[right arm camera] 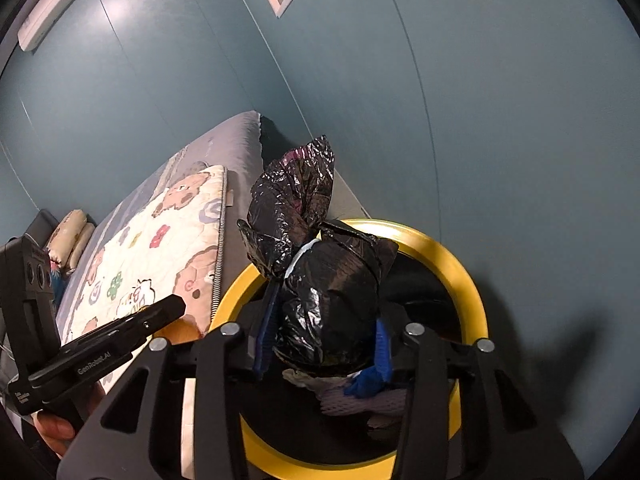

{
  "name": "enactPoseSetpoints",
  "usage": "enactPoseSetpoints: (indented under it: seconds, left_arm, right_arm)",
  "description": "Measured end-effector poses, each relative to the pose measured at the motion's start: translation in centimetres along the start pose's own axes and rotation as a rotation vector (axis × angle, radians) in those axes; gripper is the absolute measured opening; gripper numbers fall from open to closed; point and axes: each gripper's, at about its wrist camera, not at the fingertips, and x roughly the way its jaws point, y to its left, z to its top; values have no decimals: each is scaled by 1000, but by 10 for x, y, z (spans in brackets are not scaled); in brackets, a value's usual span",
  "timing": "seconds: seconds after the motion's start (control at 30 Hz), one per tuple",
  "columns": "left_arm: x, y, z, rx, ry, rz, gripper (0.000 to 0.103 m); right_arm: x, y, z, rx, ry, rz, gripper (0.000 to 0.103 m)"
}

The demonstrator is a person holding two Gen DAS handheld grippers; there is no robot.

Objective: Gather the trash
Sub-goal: 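Open both tools to drop the black bag and orange peel into the bin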

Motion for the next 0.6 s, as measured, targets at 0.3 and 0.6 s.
enactPoseSetpoints:
  seconds: [0.3,0.6]
  left_arm:
    - [-28,3,1,-19,-65,-2,62]
    - [-70,27,-4,-76,-127,28,63]
  right_arm:
    - [-4,-10,1,30,-18,-25,56]
    - [-29,5,-1,11,-31,17,59]
